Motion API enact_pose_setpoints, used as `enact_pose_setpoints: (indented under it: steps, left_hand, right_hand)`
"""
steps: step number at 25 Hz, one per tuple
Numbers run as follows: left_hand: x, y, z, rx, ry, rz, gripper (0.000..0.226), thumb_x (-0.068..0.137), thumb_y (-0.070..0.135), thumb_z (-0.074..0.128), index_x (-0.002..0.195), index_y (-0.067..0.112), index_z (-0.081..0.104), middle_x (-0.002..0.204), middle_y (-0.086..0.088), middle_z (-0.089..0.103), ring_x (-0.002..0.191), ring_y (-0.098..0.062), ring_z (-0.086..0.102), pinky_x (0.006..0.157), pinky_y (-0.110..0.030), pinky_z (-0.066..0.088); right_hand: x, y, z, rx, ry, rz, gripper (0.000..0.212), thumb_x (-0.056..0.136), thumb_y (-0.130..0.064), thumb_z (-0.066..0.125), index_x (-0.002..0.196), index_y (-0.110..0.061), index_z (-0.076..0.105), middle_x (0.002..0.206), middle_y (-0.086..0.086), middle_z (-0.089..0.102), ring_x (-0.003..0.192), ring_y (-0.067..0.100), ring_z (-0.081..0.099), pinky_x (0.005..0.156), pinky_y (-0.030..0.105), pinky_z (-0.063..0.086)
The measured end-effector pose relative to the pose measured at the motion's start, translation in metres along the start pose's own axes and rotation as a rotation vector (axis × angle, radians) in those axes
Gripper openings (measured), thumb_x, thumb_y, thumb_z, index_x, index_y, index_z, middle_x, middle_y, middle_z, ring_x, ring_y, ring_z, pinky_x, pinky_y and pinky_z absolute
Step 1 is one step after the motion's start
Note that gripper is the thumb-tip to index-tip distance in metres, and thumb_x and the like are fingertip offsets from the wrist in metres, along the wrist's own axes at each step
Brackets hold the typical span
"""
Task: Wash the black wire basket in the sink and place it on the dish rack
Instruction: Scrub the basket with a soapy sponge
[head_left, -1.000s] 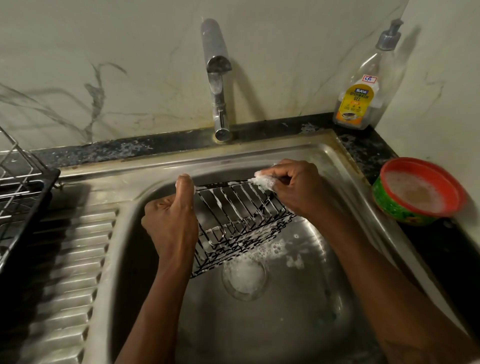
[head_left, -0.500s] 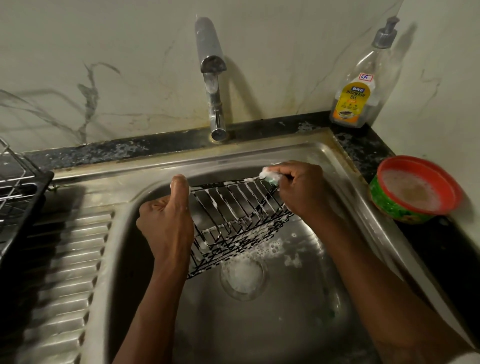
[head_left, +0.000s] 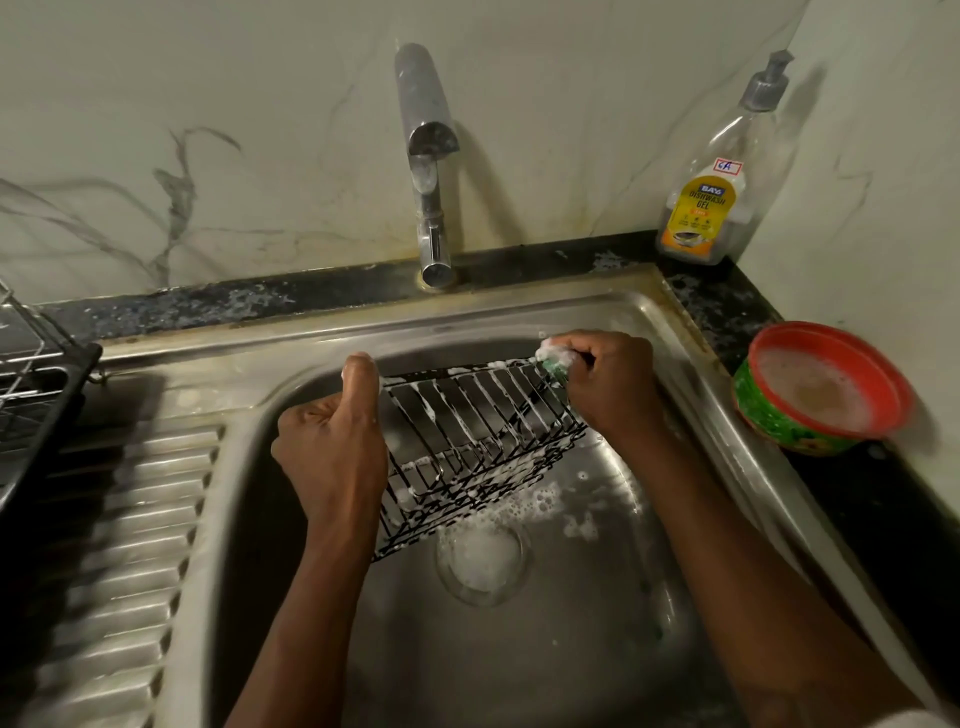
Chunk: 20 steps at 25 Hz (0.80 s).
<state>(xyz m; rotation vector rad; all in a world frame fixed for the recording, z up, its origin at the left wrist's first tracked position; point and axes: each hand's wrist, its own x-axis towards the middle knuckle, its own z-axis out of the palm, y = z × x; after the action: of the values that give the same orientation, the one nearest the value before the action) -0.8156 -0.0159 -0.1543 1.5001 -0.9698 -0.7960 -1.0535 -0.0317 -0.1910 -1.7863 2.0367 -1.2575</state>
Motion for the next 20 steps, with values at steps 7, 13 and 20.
enact_pose_setpoints:
  steps: [7, 13, 20]
  left_hand:
    - [0.000, 0.000, 0.000, 0.008, -0.013, 0.024, 0.063, 0.092, 0.054, 0.064, 0.050, 0.011, 0.047, 0.046, 0.002, 0.038, 0.044, -0.019, 0.031, 0.053, -0.034, 0.037]
    - [0.004, 0.005, -0.004, 0.010, -0.049, -0.017, 0.072, 0.079, 0.069, 0.077, 0.046, 0.022, 0.034, 0.041, 0.008, 0.032, 0.039, -0.011, 0.024, 0.053, -0.027, 0.033]
    - [0.010, 0.000, -0.005, -0.033, -0.030, -0.339, 0.065, 0.064, 0.076, 0.081, 0.073, 0.016, 0.057, 0.074, -0.001, 0.061, 0.070, -0.017, 0.055, 0.081, -0.042, 0.054]
  right_hand:
    - [-0.021, 0.009, -0.030, -0.099, -0.134, 0.194, 0.022, 0.090, -0.006, 0.069, 0.100, -0.022, 0.080, 0.093, -0.010, 0.077, 0.079, -0.003, 0.070, 0.071, 0.006, 0.048]
    - [-0.009, 0.011, -0.005, -0.056, -0.097, 0.212, 0.022, 0.086, 0.001, 0.070, 0.096, -0.016, 0.079, 0.091, 0.002, 0.078, 0.080, 0.013, 0.072, 0.078, 0.028, 0.060]
    - [-0.029, -0.017, -0.027, -0.206, -0.003, 0.302, 0.039, 0.084, 0.005, 0.061, 0.113, -0.016, 0.074, 0.103, 0.003, 0.076, 0.087, 0.017, 0.069, 0.063, 0.009, 0.039]
